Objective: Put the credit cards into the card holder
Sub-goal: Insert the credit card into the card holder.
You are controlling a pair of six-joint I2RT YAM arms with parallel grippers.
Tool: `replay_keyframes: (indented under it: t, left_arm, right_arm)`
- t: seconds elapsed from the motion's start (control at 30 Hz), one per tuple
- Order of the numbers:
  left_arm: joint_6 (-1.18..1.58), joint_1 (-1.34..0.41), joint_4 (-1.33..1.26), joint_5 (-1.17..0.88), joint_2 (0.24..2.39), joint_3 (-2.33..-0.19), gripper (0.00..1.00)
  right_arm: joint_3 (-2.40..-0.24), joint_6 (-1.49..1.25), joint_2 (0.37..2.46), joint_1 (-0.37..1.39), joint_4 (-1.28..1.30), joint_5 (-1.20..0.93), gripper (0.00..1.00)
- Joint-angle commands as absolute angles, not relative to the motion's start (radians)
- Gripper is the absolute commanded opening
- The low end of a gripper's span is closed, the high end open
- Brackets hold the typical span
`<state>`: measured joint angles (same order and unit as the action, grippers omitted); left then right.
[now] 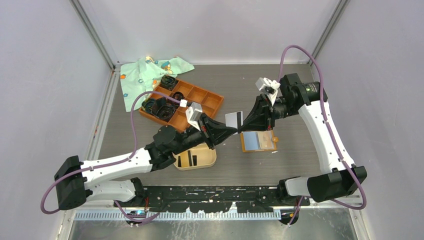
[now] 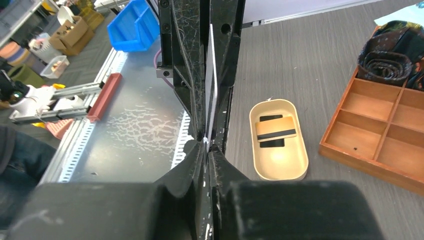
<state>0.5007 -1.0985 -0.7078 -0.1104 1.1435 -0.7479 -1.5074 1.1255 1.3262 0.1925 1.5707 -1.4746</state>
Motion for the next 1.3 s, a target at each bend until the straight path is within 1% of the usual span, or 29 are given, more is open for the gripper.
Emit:
replay_keyframes:
  t: [0.0,0.07,0.1,0.13,0.2,0.23,0.27,0.37,0.43,0.47,0.67,0.87,1.07,1.2,1.27]
  left_arm:
    - [0.517,-1.091,-0.793,-0.131,1.143,-0.790,0.00]
    - [0.524,-1.087,-0.799,-0.133,1.144,-0.789,0.00]
    - [0.532,-1.082,-0.804,-0.133,1.143,-0.786,0.00]
    - [0.540,-1.076,-0.815,-0.133,1.142,-0.783,0.04]
    - [0.581,-1.055,-0.826,-0.135,1.138,-0.778,0.22]
    - [0.603,-1.043,-0.827,-0.136,1.136,-0.777,0.34]
    - [0.625,-1.030,-0.827,-0.143,1.135,-0.778,0.41]
    - [0.682,-0.992,-0.815,-0.195,1.133,-0.788,0.61]
    - [0.705,-0.971,-0.800,-0.232,1.132,-0.799,0.71]
    - [0.711,-0.962,-0.795,-0.254,1.131,-0.804,0.74]
    - [0.720,-0.912,-0.706,-0.365,1.101,-0.836,0.81]
    - [0.723,-0.866,-0.582,-0.400,1.048,-0.841,0.88]
    - [0.723,-0.832,-0.465,-0.440,1.039,-0.889,0.88]
    - [0.736,-0.827,-0.459,-0.444,1.044,-0.887,0.85]
    - [0.743,-0.825,-0.466,-0.444,1.046,-0.883,0.82]
  right_arm:
    - [-1.531,1.056,1.289,0.191,1.537,-1.512,0.08]
    - [-1.529,1.044,1.289,0.191,1.530,-1.509,0.01]
    - [-1.527,1.035,1.289,0.192,1.523,-1.508,0.01]
    - [-1.524,1.016,1.290,0.192,1.510,-1.506,0.01]
    - [-1.513,0.957,1.286,0.192,1.474,-1.498,0.01]
    - [-1.507,0.925,1.284,0.191,1.452,-1.491,0.01]
    - [-1.500,0.890,1.281,0.192,1.430,-1.485,0.01]
    - [-1.476,0.778,1.270,0.192,1.363,-1.456,0.01]
    - [-1.461,0.716,1.264,0.192,1.317,-1.443,0.01]
    - [-1.454,0.694,1.261,0.192,1.301,-1.439,0.01]
    - [-1.430,0.593,1.248,0.192,1.229,-1.427,0.01]
    - [-1.408,0.495,1.242,0.192,1.159,-1.418,0.01]
    - [-1.387,0.414,1.239,0.191,1.096,-1.407,0.01]
    - [-1.373,0.373,1.235,0.192,1.061,-1.406,0.01]
    - [-1.366,0.359,1.230,0.192,1.048,-1.403,0.01]
